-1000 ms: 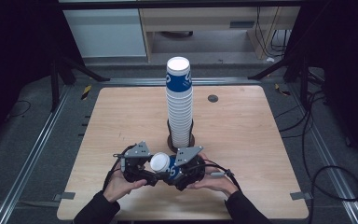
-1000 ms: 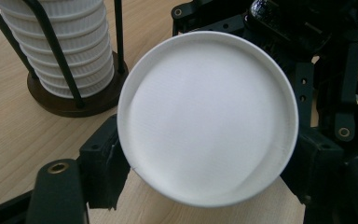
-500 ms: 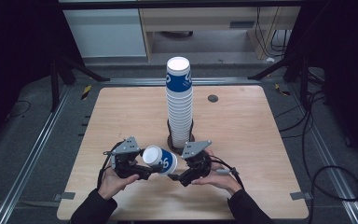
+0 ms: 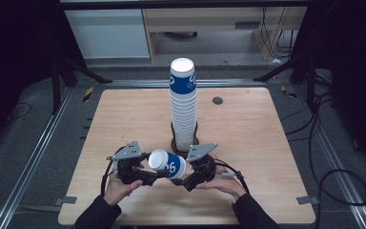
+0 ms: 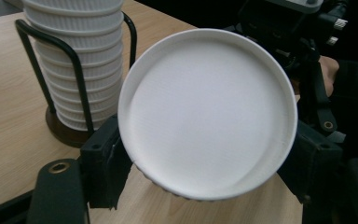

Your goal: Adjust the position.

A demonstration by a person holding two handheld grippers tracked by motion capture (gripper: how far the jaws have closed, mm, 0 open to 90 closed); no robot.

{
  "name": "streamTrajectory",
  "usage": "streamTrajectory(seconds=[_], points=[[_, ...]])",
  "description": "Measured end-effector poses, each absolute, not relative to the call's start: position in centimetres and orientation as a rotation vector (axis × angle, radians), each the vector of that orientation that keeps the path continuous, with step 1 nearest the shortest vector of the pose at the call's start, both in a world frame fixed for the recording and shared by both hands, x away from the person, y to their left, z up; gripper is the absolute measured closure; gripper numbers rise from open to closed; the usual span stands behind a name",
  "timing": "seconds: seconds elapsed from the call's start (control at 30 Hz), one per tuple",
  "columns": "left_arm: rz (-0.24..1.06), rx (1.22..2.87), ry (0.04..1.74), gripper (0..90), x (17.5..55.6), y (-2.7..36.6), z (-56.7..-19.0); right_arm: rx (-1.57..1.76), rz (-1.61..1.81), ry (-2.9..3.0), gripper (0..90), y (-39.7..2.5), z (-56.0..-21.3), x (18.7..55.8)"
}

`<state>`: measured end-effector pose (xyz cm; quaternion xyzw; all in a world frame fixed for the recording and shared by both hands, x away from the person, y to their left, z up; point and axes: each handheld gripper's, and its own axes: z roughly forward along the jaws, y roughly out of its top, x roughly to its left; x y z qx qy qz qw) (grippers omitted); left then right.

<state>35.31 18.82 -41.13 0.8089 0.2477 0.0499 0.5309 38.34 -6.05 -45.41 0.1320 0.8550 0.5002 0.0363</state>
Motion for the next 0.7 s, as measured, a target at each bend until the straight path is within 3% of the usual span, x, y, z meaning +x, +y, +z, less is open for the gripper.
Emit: streamTrajectory(seconds=[0.57, 0.7], points=[[0.049, 1.954, 0.553, 25.2, 35.42, 18.28, -41.48, 0.318, 1.580, 2.673, 15.6, -5.77, -45.54, 38.08], [0.053, 1.966, 0.556, 20.6, 35.54, 18.49, -41.32, 0.320, 1.548, 2.668, 15.9, -5.98, -45.47, 38.16]])
